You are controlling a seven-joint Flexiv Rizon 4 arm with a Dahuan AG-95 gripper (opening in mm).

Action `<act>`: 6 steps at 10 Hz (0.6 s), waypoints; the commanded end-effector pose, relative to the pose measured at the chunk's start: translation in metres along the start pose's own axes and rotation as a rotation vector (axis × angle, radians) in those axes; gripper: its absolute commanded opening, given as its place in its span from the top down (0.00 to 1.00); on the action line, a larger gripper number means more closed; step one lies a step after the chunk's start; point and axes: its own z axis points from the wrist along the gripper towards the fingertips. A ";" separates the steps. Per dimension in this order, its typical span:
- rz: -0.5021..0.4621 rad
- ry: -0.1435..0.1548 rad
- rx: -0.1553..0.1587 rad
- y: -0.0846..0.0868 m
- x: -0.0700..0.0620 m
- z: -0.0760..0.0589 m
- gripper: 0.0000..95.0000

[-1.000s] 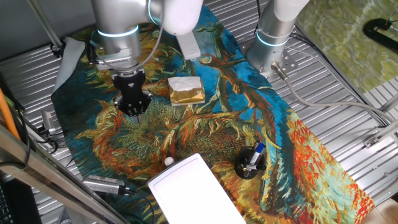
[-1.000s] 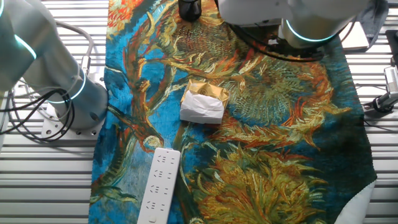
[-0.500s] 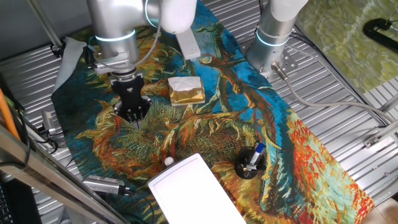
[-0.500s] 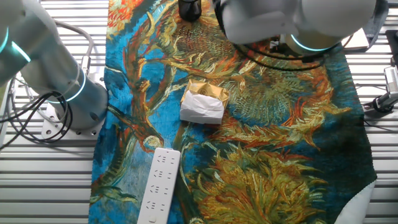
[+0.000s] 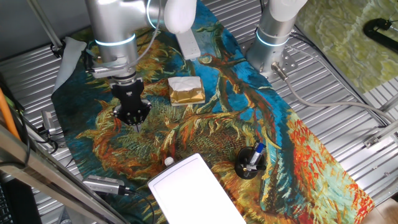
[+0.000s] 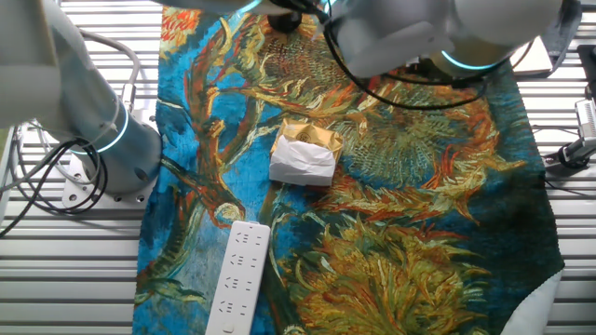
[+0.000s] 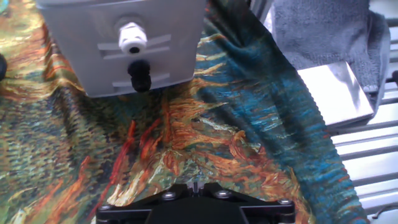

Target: Grasp the handle and open the drawer

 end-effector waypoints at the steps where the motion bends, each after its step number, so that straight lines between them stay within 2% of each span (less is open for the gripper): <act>1: 0.010 0.003 0.001 0.000 0.001 0.003 1.00; 6: 0.017 0.011 0.003 -0.003 -0.001 0.014 1.00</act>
